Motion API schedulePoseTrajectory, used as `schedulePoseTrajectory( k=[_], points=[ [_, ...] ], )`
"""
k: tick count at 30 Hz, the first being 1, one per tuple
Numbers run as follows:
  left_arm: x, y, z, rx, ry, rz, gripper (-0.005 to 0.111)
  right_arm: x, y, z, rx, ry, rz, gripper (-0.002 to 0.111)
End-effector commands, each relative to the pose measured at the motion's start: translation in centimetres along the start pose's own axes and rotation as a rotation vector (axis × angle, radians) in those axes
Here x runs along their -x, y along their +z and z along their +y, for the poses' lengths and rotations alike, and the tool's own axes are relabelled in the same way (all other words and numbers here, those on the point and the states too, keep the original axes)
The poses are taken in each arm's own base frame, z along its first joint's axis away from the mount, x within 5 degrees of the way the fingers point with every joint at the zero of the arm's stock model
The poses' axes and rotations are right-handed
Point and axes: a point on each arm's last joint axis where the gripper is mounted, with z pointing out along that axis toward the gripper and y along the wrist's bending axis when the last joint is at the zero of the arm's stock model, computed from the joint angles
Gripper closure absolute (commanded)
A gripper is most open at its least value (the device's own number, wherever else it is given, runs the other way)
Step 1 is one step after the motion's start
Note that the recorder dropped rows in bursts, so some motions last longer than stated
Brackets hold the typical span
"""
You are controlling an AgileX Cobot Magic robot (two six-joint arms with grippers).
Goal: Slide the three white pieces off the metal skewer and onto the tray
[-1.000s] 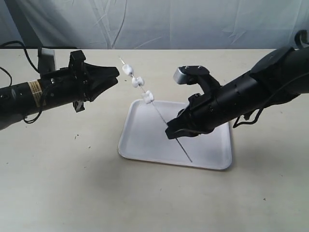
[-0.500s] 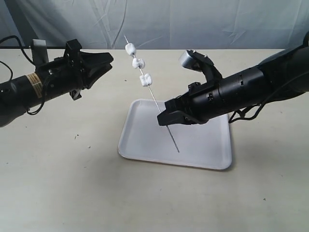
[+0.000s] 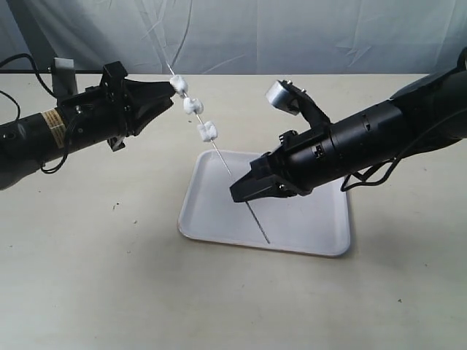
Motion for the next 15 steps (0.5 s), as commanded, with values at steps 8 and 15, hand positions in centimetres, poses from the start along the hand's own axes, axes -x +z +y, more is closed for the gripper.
schedulePoseTrajectory(
  k=[8,15],
  points=[
    [0.18,0.21,-0.19,-0.018,0.015,-0.003,0.068,-0.28,-0.24,0.33,0.025,-0.010,0.027,0.109],
    [0.26,0.21,-0.20,-0.019,0.011,-0.013,0.069,-0.32,-0.24,0.36,0.029,-0.012,0.031,0.109]
  ],
)
